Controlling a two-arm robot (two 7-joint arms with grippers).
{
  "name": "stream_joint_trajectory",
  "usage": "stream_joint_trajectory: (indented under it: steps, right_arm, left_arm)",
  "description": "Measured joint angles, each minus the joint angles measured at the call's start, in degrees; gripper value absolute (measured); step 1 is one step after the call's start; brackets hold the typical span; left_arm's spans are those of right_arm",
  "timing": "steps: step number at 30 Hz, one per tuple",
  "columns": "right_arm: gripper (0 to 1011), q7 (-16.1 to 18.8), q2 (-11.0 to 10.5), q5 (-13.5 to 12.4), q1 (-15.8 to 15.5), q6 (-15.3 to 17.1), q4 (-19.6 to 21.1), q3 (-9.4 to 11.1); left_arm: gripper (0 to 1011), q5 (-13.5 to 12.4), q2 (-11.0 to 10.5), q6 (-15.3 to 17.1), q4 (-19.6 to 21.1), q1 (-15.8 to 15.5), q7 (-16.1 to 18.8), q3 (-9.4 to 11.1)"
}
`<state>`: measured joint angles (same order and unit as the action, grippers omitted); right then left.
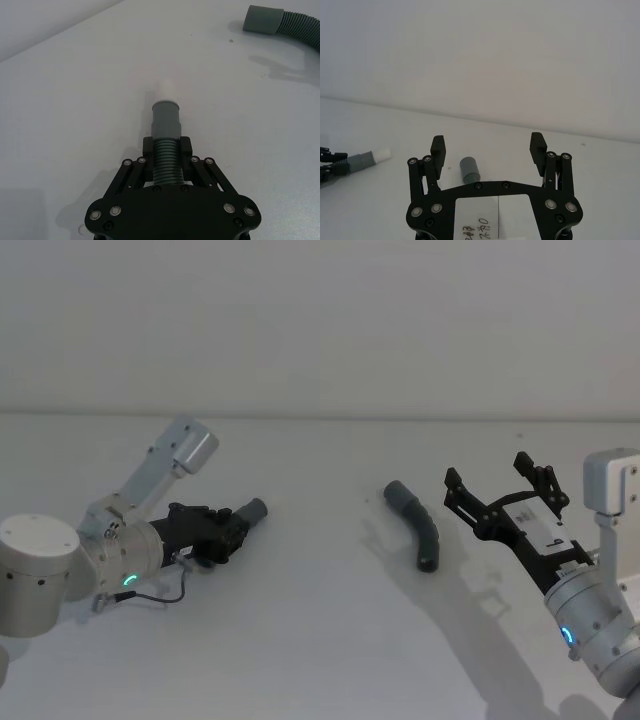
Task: Use both hands to pick up one end of the pipe from the table, align the ends, and insert them.
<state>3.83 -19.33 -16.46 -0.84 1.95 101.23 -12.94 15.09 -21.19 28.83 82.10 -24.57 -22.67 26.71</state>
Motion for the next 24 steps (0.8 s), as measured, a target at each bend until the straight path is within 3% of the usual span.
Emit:
stream_joint_trajectory:
  steps: [24]
  right_arm:
    - [1001, 0.35, -0.24, 0.69, 0.23, 0.29, -0.11, -0.43]
  left_arm:
    - [300, 0.05, -0.01, 0.11, 0.00, 0.00, -0.07, -0.01]
